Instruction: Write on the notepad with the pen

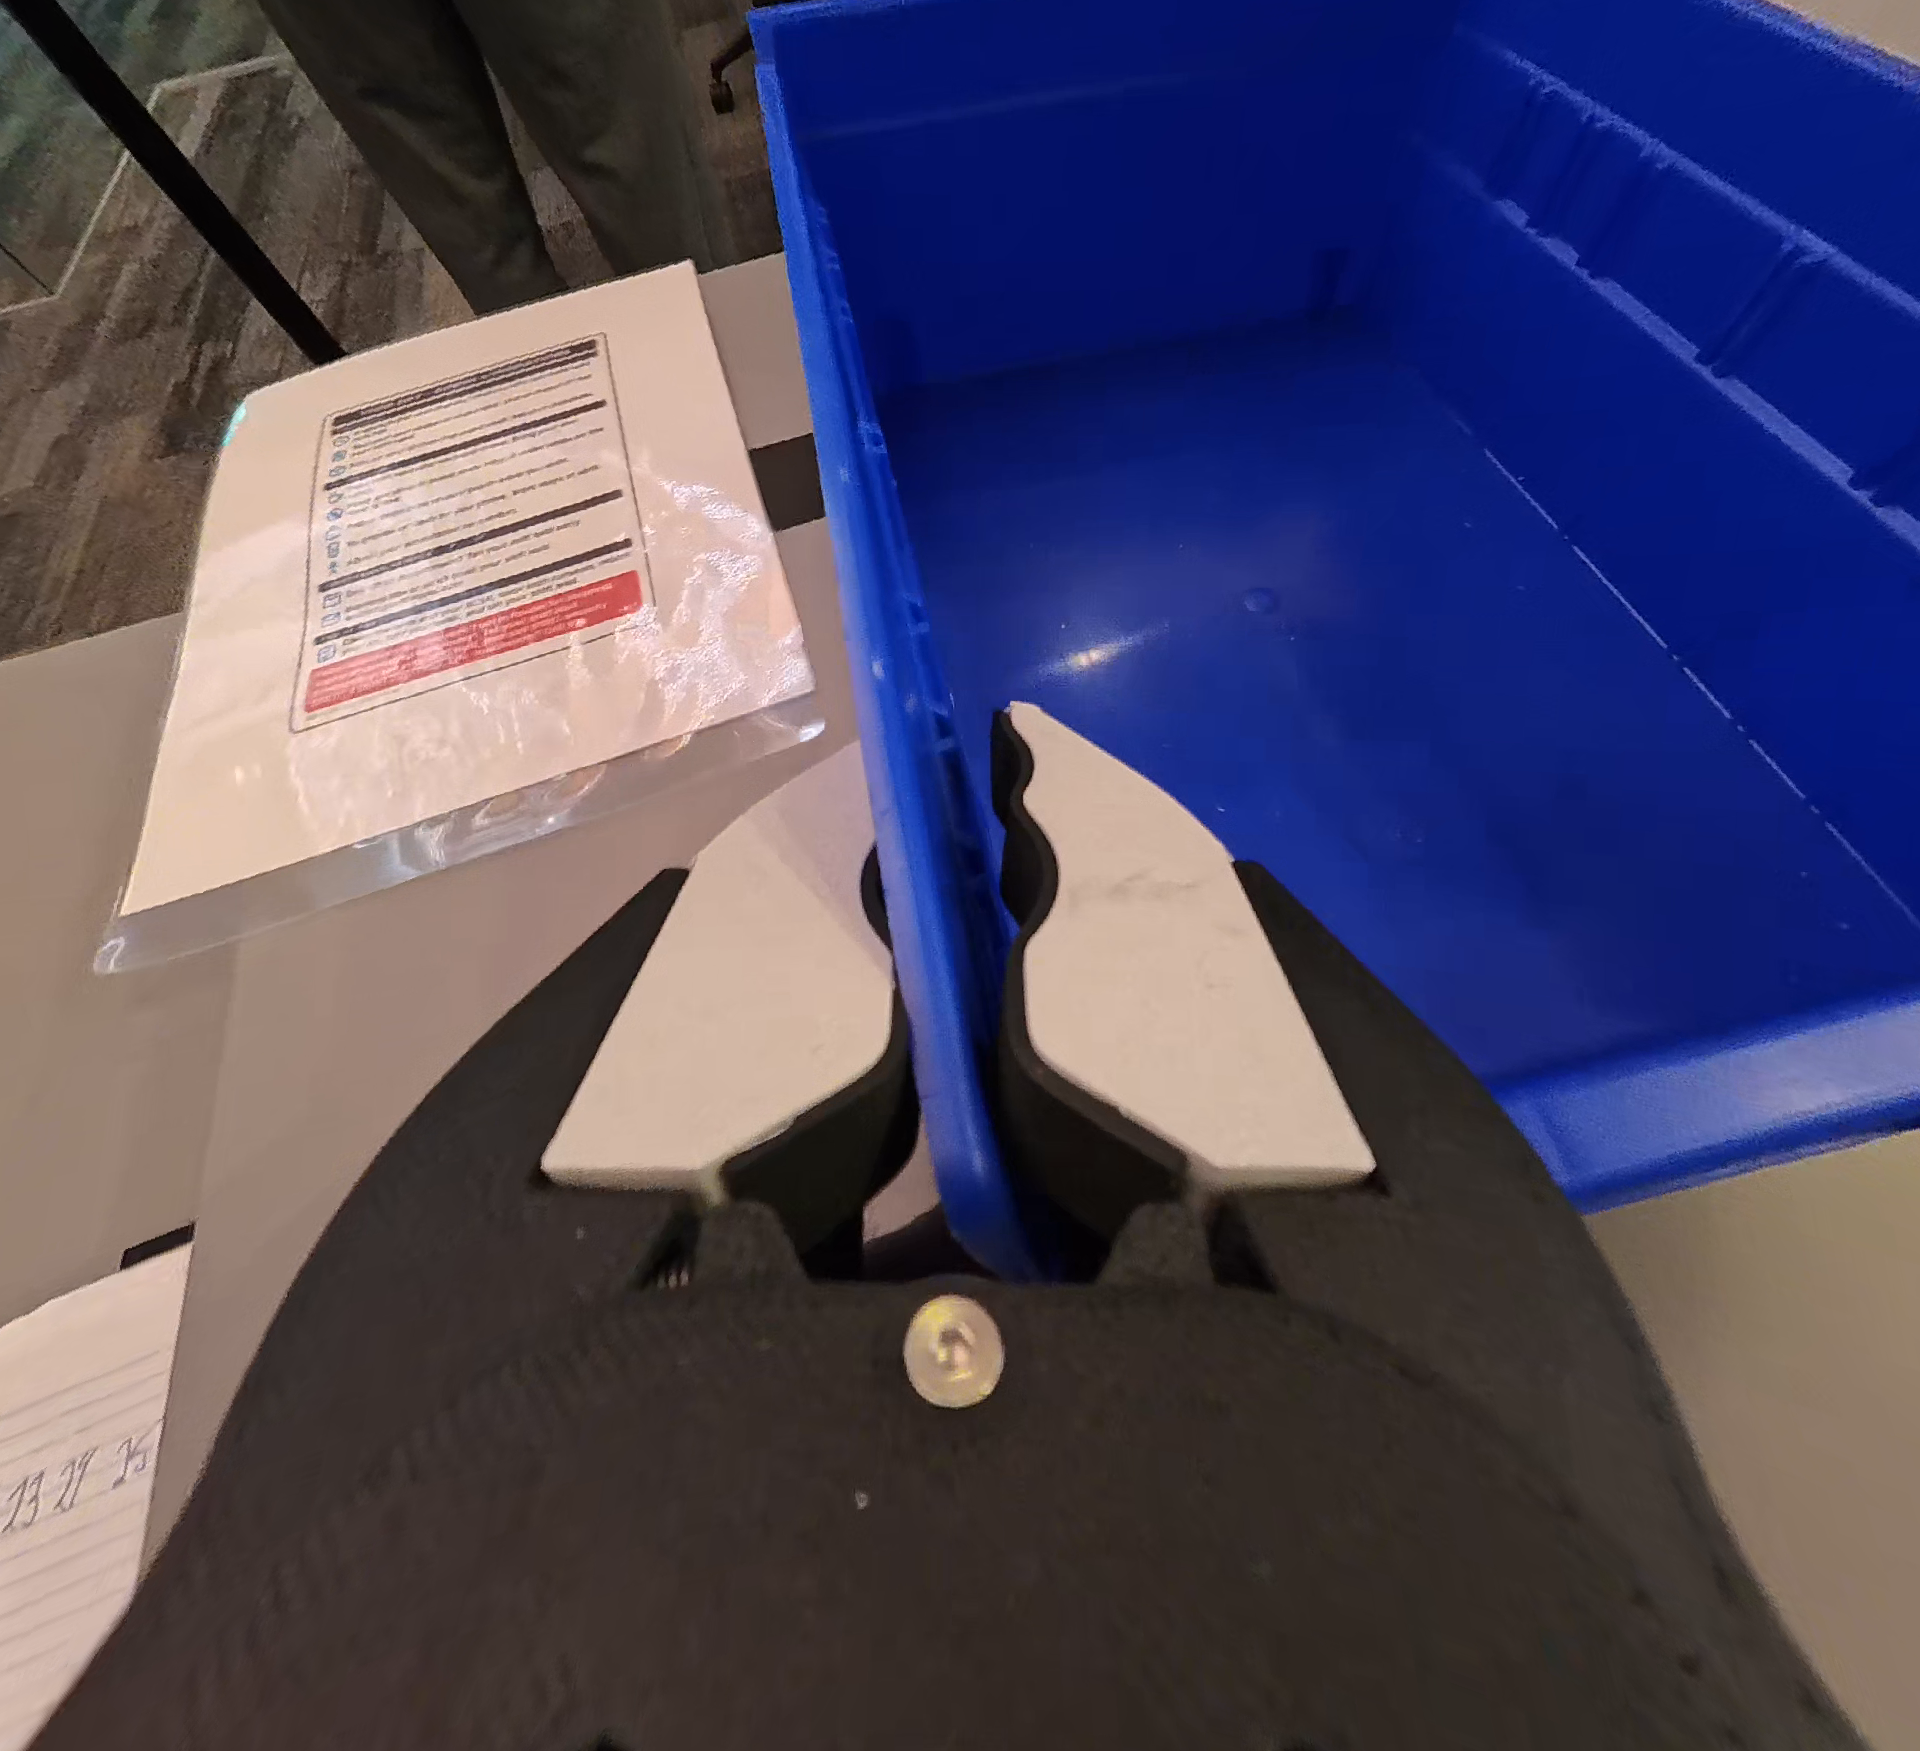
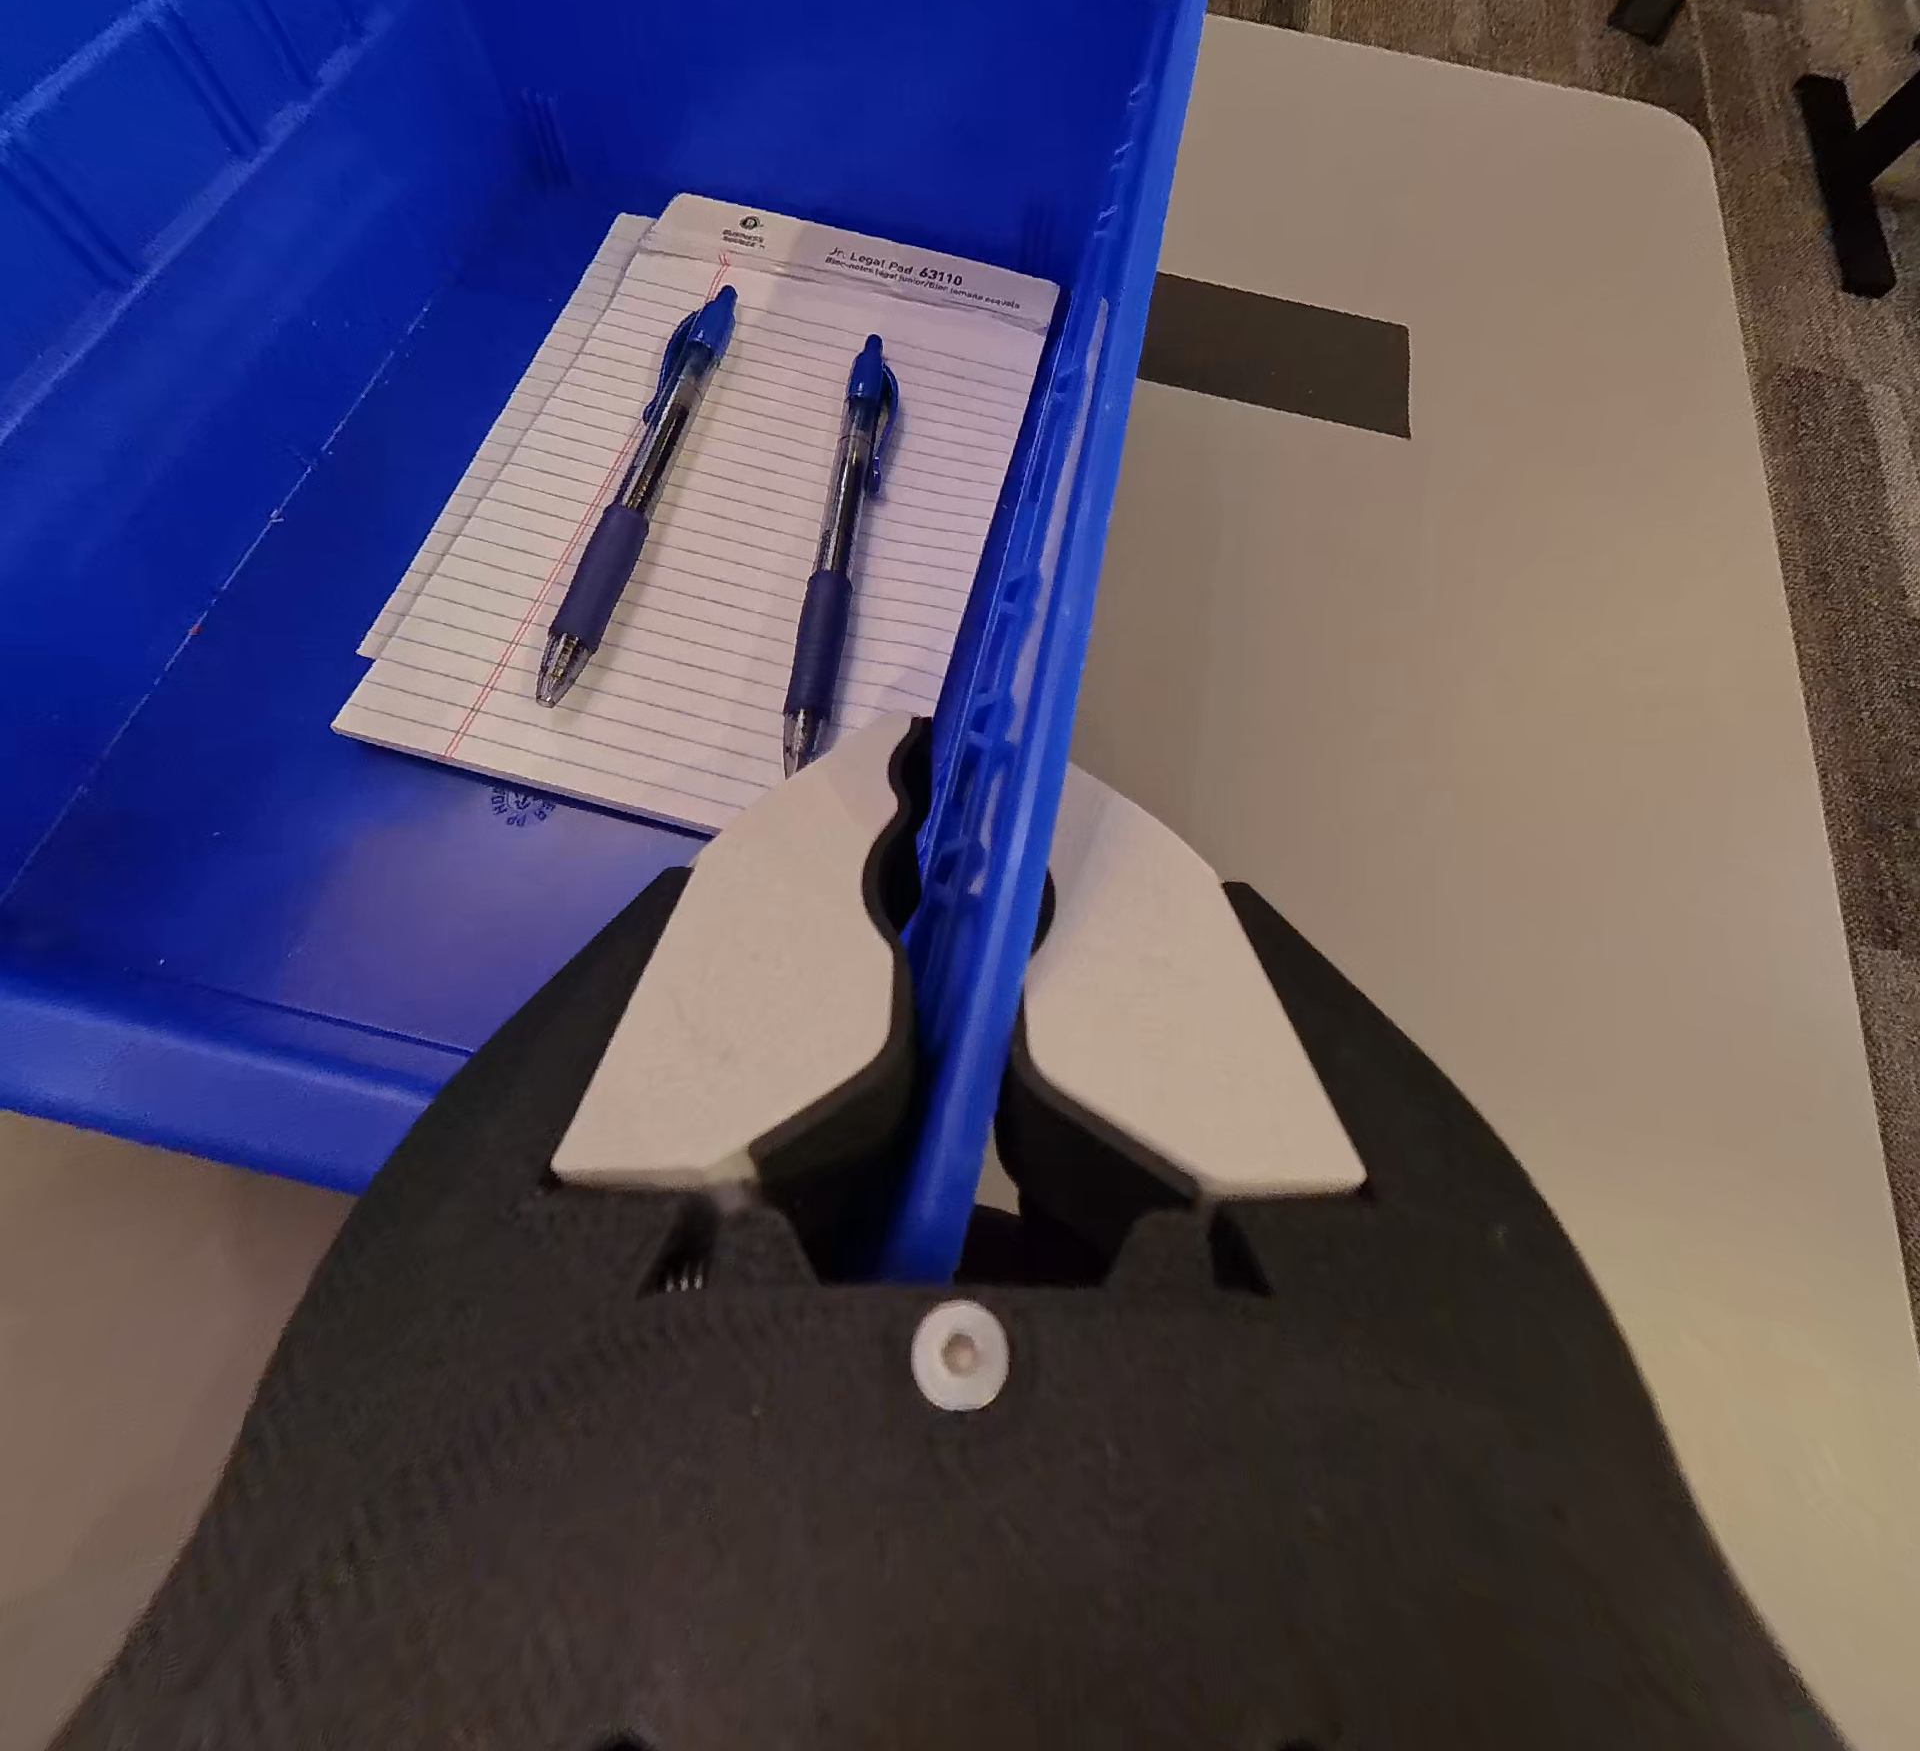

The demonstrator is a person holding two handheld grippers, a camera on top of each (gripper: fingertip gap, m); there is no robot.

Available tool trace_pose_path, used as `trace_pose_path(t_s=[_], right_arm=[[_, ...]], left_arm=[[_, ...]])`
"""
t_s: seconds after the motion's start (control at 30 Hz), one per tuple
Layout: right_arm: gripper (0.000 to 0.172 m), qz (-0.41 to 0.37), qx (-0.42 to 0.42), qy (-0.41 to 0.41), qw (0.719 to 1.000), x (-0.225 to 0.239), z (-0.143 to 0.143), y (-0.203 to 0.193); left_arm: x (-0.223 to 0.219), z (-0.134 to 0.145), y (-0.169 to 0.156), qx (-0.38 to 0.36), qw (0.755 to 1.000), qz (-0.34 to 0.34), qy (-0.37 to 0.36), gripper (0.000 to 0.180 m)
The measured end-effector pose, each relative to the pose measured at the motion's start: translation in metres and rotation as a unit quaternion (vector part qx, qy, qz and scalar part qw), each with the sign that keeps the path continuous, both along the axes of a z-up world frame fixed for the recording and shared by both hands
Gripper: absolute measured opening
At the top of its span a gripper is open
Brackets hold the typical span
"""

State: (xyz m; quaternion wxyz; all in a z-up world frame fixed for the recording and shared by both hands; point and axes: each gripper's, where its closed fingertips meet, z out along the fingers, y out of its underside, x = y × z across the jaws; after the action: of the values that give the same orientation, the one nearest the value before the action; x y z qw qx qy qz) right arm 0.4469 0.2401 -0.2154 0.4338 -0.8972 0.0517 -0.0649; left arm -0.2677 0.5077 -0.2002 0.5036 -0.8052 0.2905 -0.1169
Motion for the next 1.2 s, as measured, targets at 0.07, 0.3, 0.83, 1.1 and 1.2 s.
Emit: trace_pose_path(t_s=[0.07,0.3,0.83,1.1,1.2], right_arm=[[0.011,0.000,-0.002,-0.001,1.000,-0.002,0.001,-0.002],[0.011,0.000,-0.005,-0.001,1.000,-0.006,0.002,-0.014],[0.011,0.003,-0.011,0.000,1.000,-0.022,0.003,-0.041],[0.011,0.009,-0.020,0.000,1.000,-0.029,0.006,-0.057],[0.011,0.011,-0.022,0.002,1.000,-0.034,0.007,-0.064]], left_arm=[[-0.006,0.001,-0.003,-0.002,1.000,0.004,-0.001,0.012],[-0.019,-0.001,-0.015,-0.008,1.000,0.009,-0.007,0.011],[-0.032,-0.004,-0.046,-0.021,1.000,0.006,-0.018,0.011],[-0.035,-0.004,-0.057,-0.023,1.000,0.001,-0.021,0.011],[-0.035,-0.003,-0.060,-0.023,1.000,0.000,-0.022,0.011]])
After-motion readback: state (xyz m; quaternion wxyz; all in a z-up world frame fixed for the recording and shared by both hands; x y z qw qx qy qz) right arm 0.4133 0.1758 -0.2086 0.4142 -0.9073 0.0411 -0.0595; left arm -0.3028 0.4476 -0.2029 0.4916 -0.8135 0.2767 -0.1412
